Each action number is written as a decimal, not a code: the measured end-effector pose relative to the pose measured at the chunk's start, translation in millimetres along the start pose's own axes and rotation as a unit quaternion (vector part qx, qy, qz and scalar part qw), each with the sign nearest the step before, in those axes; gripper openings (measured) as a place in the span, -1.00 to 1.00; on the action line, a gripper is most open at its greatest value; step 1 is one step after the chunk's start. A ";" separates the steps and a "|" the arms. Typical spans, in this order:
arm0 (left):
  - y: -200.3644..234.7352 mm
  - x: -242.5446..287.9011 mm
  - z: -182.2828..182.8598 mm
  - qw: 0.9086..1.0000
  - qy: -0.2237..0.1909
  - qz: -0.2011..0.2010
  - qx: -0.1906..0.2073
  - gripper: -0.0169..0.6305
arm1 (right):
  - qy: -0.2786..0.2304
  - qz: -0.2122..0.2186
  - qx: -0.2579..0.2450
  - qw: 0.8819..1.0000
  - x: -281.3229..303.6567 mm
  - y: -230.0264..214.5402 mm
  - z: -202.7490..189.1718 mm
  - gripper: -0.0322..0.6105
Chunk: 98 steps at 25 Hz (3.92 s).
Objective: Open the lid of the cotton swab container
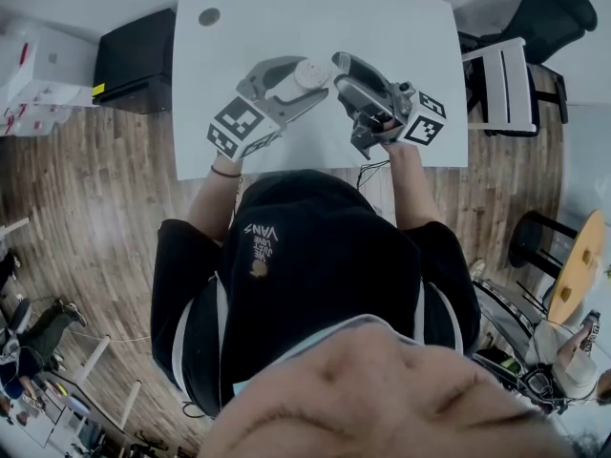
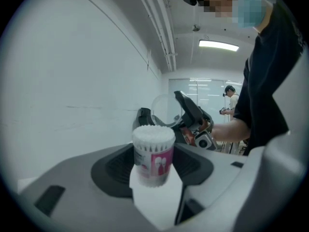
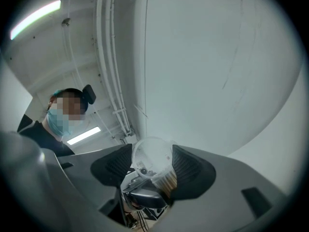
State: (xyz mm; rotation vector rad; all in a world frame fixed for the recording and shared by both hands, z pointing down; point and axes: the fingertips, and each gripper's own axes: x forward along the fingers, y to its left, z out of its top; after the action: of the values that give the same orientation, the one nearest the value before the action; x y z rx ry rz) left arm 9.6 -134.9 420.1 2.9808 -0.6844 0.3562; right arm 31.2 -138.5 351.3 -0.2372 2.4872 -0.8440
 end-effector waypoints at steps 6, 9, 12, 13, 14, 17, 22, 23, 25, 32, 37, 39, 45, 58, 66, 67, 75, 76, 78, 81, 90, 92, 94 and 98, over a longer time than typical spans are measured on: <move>-5.8 -0.2 14.1 1.000 -0.014 -0.006 0.004 -0.19 | -0.057 0.057 0.025 0.996 -10.3 10.3 11.2 -0.07; -6.4 -2.9 15.1 1.000 -0.015 -0.004 0.005 -0.19 | -0.060 0.063 0.022 0.996 -10.3 12.2 10.3 -0.07; -5.4 -5.1 16.3 1.000 -0.017 -0.001 0.002 -0.19 | -0.061 0.064 0.018 0.996 -10.0 13.8 10.6 -0.08; -5.3 -5.6 16.0 1.000 -0.016 -0.001 0.002 -0.19 | -0.060 0.063 0.018 0.996 -10.0 13.8 10.2 -0.08; -5.4 -6.1 15.5 1.000 -0.015 0.000 0.003 -0.19 | -0.060 0.063 0.018 0.996 -10.1 13.8 9.6 -0.08; -5.4 -6.9 14.3 1.000 -0.013 0.000 0.003 -0.19 | -0.061 0.061 0.021 0.996 -10.3 13.3 8.3 -0.08; -5.7 -7.0 11.7 1.000 -0.011 0.001 0.000 -0.19 | -0.056 0.055 0.018 0.997 -11.6 12.3 6.1 -0.08; -5.4 -7.3 10.9 1.000 -0.010 0.002 0.000 -0.19 | -0.055 0.053 0.017 0.997 -11.8 11.7 5.4 -0.08; -4.2 -7.4 9.6 1.000 -0.008 0.003 -0.001 -0.19 | -0.054 0.049 0.018 0.997 -12.0 9.7 4.7 -0.08; -2.8 -6.8 4.9 1.000 -0.003 0.007 -0.007 -0.18 | -0.056 0.041 0.024 0.997 -14.2 6.7 3.9 -0.08; 0.6 -8.1 0.9 1.000 0.003 0.011 -0.008 -0.19 | -0.047 0.030 0.003 0.998 -11.3 6.9 3.9 -0.08; 4.1 -7.9 -0.1 1.000 0.005 0.016 -0.009 -0.18 | -0.036 0.016 -0.015 0.999 -10.0 4.9 3.3 -0.08; 11.4 -11.3 -4.8 0.999 0.011 0.029 -0.014 -0.19 | -0.025 -0.021 -0.053 0.998 -11.3 -0.5 3.3 -0.08; 23.2 -18.5 -9.1 0.998 0.013 0.058 -0.016 -0.18 | 0.008 -0.082 -0.135 0.987 -16.5 -7.0 1.0 -0.02; 32.2 -21.3 -6.9 0.997 0.009 0.076 -0.017 -0.18 | 0.019 -0.099 -0.169 0.980 -15.4 -6.8 1.2 -0.01; 33.3 -22.0 -6.5 0.997 0.010 0.079 -0.016 -0.19 | 0.020 -0.104 -0.177 0.978 -15.5 -6.7 1.8 -0.01; 44.3 -26.3 -5.2 0.995 0.007 0.099 -0.021 -0.18 | 0.023 -0.130 -0.202 0.971 -22.9 -10.9 10.5 -0.01; 46.4 -27.8 -5.7 0.994 0.007 0.103 -0.023 -0.19 | 0.024 -0.132 -0.201 0.970 -23.1 -11.8 10.6 -0.01; 50.2 -31.4 -7.2 0.994 0.007 0.108 -0.026 -0.18 | 0.027 -0.138 -0.203 0.969 -22.9 -14.3 9.3 -0.01; 53.5 -36.5 -9.0 0.993 0.005 0.116 -0.029 -0.19 | 0.029 -0.150 -0.207 0.966 -23.9 -18.2 7.5 -0.01; 59.3 -49.1 -9.5 0.990 -0.005 0.137 -0.037 -0.18 | 0.051 -0.180 -0.231 0.955 -24.6 -25.6 0.7 -0.01; 59.1 -51.3 -8.3 0.990 -0.010 0.139 -0.038 -0.18 | 0.054 -0.186 -0.238 0.952 -24.8 -26.8 -0.8 -0.04; 58.2 -52.4 -7.3 0.989 -0.013 0.139 -0.038 -0.18 | 0.057 -0.193 -0.245 0.948 -25.3 -28.1 -2.1 -0.06; 56.8 -52.8 -7.2 0.989 -0.014 0.139 -0.038 -0.18 | 0.064 -0.204 -0.255 0.943 -26.9 -30.7 -3.1 -0.13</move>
State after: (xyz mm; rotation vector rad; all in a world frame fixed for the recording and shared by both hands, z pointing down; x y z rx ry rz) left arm -63.0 -162.9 415.0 2.8263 -1.0957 0.2947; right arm 52.8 -152.7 382.9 -0.9285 2.7872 -0.3446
